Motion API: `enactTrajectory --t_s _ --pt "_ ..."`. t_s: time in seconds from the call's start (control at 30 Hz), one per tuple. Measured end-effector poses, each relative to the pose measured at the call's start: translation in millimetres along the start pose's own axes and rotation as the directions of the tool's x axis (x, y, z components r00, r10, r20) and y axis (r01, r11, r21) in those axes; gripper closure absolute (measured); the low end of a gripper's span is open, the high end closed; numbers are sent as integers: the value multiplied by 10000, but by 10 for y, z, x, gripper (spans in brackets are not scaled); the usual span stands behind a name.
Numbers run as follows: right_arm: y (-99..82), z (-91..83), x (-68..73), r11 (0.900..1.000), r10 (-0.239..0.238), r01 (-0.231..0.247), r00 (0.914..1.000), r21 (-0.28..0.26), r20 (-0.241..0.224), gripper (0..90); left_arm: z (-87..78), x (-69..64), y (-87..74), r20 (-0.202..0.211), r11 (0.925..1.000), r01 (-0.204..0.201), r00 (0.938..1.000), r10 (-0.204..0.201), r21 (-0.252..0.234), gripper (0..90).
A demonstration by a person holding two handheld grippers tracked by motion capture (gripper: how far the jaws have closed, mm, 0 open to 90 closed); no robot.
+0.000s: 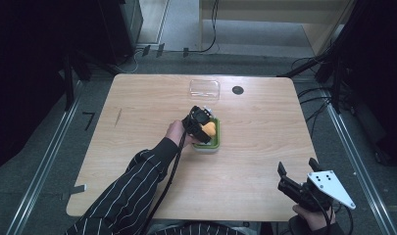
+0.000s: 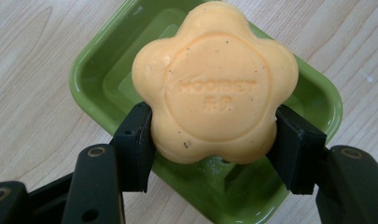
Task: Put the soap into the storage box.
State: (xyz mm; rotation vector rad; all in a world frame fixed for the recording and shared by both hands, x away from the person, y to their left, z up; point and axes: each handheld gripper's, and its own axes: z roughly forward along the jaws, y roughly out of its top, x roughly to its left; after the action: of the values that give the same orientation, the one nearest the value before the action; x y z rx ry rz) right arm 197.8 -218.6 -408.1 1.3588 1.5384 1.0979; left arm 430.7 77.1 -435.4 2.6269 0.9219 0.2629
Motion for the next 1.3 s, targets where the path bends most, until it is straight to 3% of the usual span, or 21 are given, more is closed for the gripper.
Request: enactTrajectory --t_s 0.3,0.53,1.03,1.3 --pt "1 1 2 10000 -1 1 10000 3 -11 137 47 2 -6 -277 9995 -18 9996 27 317 389" --pt "1 1 2 10000 -1 1 10000 7 -8 137 6 -6 3 -449 9999 -45 9990 50 99 368" --pt "2 3 2 10000 22 -22 10000 -1 -6 137 -174 18 -19 -435 9999 38 9990 -34 102 153" --pt "5 5 9 10000 24 -24 10000 0 -19 137 -311 74 -153 -486 9996 150 9987 -139 225 131"
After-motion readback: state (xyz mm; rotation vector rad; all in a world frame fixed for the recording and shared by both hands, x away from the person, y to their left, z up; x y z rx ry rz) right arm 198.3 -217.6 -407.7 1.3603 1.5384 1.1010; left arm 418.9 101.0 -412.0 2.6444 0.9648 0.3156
